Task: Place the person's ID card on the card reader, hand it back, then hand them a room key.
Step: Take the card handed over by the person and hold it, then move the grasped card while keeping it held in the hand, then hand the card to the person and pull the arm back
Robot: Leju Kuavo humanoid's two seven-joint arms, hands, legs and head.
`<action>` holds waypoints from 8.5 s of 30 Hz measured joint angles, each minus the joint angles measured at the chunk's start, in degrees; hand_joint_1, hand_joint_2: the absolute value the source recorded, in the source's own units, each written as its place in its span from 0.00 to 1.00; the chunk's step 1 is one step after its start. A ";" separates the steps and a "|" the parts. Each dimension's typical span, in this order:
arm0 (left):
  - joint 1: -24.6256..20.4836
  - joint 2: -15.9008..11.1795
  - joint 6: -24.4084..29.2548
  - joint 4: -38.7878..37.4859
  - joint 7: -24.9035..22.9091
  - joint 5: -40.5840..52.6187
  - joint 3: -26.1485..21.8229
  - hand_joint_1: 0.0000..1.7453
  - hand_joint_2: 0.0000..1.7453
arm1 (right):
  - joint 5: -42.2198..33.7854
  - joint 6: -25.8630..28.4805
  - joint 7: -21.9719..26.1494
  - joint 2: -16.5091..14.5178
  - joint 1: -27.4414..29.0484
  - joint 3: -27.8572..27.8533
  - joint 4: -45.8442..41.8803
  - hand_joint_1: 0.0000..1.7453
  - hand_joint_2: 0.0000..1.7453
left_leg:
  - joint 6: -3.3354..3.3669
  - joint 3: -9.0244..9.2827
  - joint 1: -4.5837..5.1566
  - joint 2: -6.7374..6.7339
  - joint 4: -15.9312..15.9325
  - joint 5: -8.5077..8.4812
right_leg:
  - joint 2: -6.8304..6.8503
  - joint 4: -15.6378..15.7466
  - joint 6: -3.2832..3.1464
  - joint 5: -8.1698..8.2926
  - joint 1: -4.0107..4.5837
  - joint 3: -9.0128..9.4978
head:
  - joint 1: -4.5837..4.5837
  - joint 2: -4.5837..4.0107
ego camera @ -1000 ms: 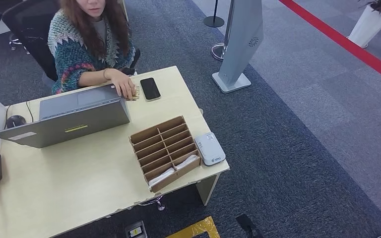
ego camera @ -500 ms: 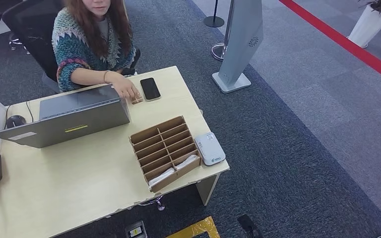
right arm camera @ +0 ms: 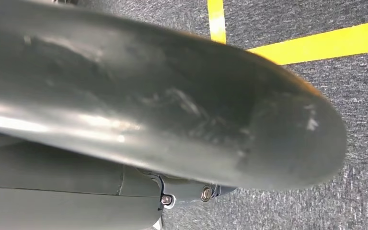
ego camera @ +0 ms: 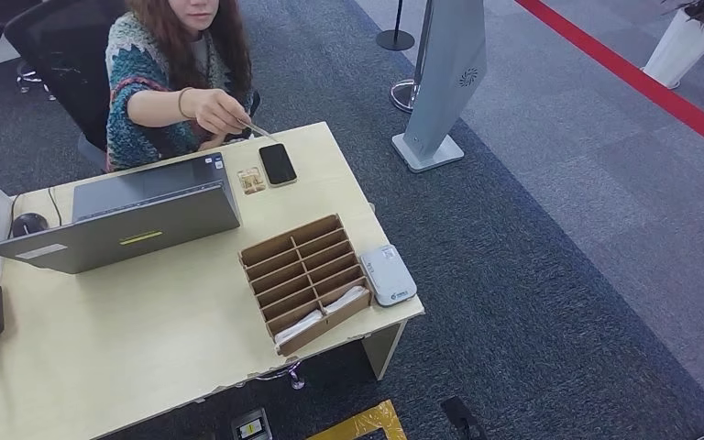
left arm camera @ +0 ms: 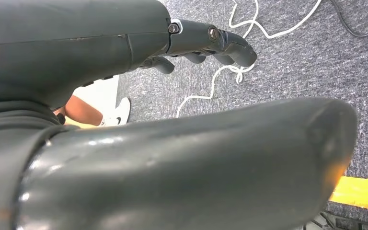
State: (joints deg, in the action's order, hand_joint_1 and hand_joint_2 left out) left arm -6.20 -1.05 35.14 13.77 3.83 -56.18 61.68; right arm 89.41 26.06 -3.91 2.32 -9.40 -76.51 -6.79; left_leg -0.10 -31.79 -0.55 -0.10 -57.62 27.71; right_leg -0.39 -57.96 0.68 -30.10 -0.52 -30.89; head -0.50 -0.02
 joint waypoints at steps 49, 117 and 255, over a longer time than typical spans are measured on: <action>-1.77 0.37 0.67 -0.35 4.37 0.45 3.29 0.00 0.00 | -29.58 -6.86 -14.55 29.03 -34.14 104.64 -81.06 0.00 1.00 | 0.58 -0.94 0.77 1.01 -0.11 -0.55 | 1.01 -0.56 0.41 0.06 -0.76 -0.78 | -1.15 0.02; -0.76 0.52 2.05 -0.33 6.57 -3.01 4.15 0.00 0.00 | -43.95 -9.32 -15.06 28.61 -33.38 121.92 -76.91 1.00 1.00 | 0.55 -0.91 0.77 0.83 -0.12 -0.50 | 0.76 -0.52 0.41 0.06 -0.76 -0.89 | -1.15 0.02; -5.18 0.74 -0.20 -0.12 2.30 6.43 8.26 0.00 0.00 | -46.97 -13.53 -6.95 7.78 -50.74 131.49 -40.92 0.00 0.00 | 0.48 -0.85 0.67 0.52 -0.10 -0.46 | 0.46 -0.56 0.39 0.11 -0.65 -0.88 | -1.14 0.02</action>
State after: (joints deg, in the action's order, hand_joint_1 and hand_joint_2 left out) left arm -11.39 -0.31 34.94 13.65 6.13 -49.75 69.94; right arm 42.44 12.52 -10.86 10.10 -60.14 54.98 -47.71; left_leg 0.38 -32.64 0.12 0.42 -57.73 27.25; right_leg 0.07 -58.52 1.07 -30.00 -1.18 -31.77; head -1.64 0.00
